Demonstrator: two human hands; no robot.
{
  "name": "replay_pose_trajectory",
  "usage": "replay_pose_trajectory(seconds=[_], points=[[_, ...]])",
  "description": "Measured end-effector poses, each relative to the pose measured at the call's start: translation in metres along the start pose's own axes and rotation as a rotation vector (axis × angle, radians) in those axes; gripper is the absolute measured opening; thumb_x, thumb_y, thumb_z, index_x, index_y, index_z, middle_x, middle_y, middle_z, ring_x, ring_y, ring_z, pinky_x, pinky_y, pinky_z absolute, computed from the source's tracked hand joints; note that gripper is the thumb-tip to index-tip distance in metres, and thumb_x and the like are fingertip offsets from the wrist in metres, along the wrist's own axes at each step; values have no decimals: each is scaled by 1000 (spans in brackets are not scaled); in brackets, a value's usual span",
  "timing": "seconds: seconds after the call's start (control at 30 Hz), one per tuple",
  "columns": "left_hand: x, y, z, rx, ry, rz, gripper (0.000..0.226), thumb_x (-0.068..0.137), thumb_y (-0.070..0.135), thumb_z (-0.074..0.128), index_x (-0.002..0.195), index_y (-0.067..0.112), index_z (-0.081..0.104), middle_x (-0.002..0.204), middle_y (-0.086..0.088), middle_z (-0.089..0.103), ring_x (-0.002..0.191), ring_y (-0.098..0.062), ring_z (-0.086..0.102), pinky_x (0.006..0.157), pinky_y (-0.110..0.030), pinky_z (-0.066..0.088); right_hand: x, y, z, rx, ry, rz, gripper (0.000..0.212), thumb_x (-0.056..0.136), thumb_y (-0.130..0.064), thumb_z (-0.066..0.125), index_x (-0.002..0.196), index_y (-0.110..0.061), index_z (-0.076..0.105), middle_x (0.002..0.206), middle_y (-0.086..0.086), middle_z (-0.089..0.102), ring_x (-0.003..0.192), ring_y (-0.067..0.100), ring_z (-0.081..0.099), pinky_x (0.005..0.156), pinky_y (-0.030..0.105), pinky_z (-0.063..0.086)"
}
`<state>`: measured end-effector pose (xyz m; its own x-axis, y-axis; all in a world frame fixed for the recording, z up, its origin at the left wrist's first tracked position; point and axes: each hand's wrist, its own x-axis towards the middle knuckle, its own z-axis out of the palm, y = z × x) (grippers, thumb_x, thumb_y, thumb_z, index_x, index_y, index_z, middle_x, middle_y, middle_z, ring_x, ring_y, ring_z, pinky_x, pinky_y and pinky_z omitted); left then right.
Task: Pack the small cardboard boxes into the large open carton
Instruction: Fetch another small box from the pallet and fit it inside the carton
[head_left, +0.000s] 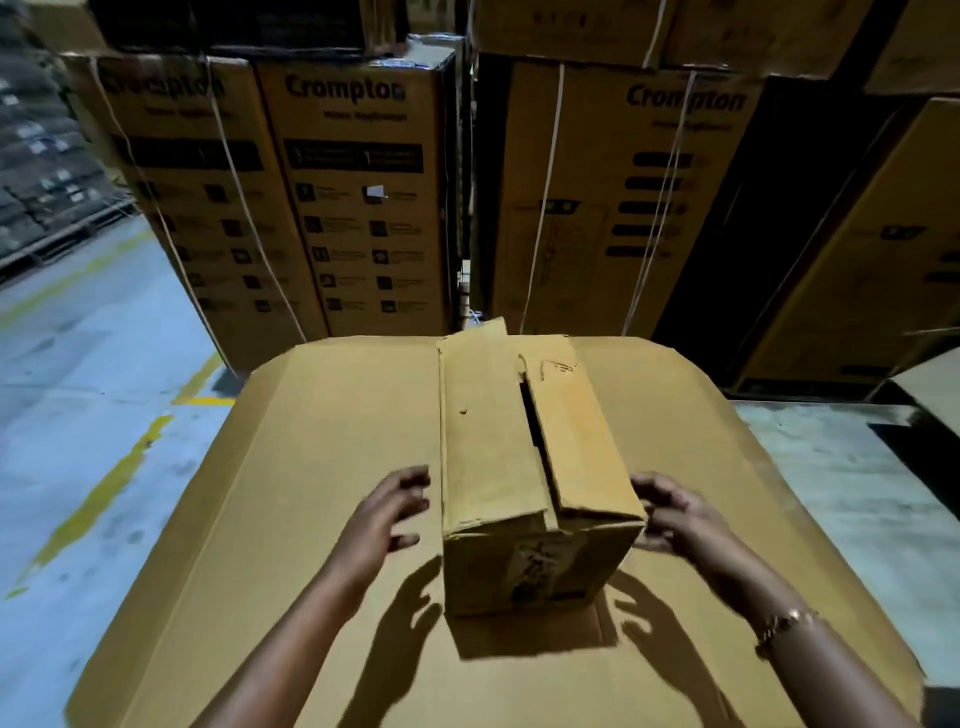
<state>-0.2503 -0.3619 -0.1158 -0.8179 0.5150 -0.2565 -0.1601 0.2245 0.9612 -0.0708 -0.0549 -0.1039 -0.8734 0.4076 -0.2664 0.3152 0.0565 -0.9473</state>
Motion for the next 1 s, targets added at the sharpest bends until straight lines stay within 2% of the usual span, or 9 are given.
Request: replay_pose_trajectory(seconds=[0.07,0.13,0.23,0.43,0.53,0.63,0.7,0.83,1.0], points=[[6,24,4,-45,8,-17,55,82,64,51,129,38,59,136,13,60,124,-15,59,100,-47,51,9,-27,-5,4,71,21,28,105,-16,48,122,-26,68,130,-2,66,99,13,65,71,27,56],[10,40,17,-15,-42,-47,71,74,75,52,135,39,53,139,10,54,127,-19,54,104,-51,48,19,-47,1,-33,47,59,30,100,-43,54,126,-31,64,132,-6,61,103,14,62,75,31,50],[13,38,43,27,-46,-90,100,70,79,64,154,36,31,148,6,48,134,-25,48,110,-49,41,26,-53,21,-98,-47,168,86,72,-78,68,141,-31,49,135,-6,56,115,18,59,93,40,53],[21,33,63,-108,-62,11,58,88,41,75,135,41,41,117,19,63,105,0,60,82,-19,45,29,-34,33,-62,-1,325,104,63,-89,68,151,-41,43,161,-7,36,142,32,42,99,58,51],[26,38,68,-131,-93,63,75,75,48,80,142,40,47,121,12,70,117,-13,65,91,-27,50,11,-34,28,-10,71,232,102,74,-80,68,158,-35,31,166,-10,25,149,26,32,99,49,47],[16,41,96,-145,-160,166,78,76,46,80,142,55,40,124,16,70,115,-11,67,94,-33,55,-15,-25,9,106,175,51,101,68,-71,80,153,-37,38,152,-8,53,133,12,55,111,36,44],[6,44,126,-158,-191,233,80,78,43,76,144,60,35,128,21,67,116,-7,66,98,-39,55,-34,-22,-11,158,264,-39,96,61,-68,84,145,-39,46,132,-11,68,114,8,69,101,38,55],[-5,61,202,-130,-245,333,92,72,55,79,150,57,29,138,20,60,123,-6,62,106,-49,51,-74,-10,-72,186,425,-132,86,61,-65,83,138,-39,53,119,-12,74,108,9,72,94,40,59],[-18,76,325,-53,-385,412,107,60,74,79,151,59,23,143,16,57,128,-14,59,105,-55,50,-137,23,-176,241,590,-182,66,72,-50,81,131,-38,54,115,-12,75,104,5,72,77,18,57]])
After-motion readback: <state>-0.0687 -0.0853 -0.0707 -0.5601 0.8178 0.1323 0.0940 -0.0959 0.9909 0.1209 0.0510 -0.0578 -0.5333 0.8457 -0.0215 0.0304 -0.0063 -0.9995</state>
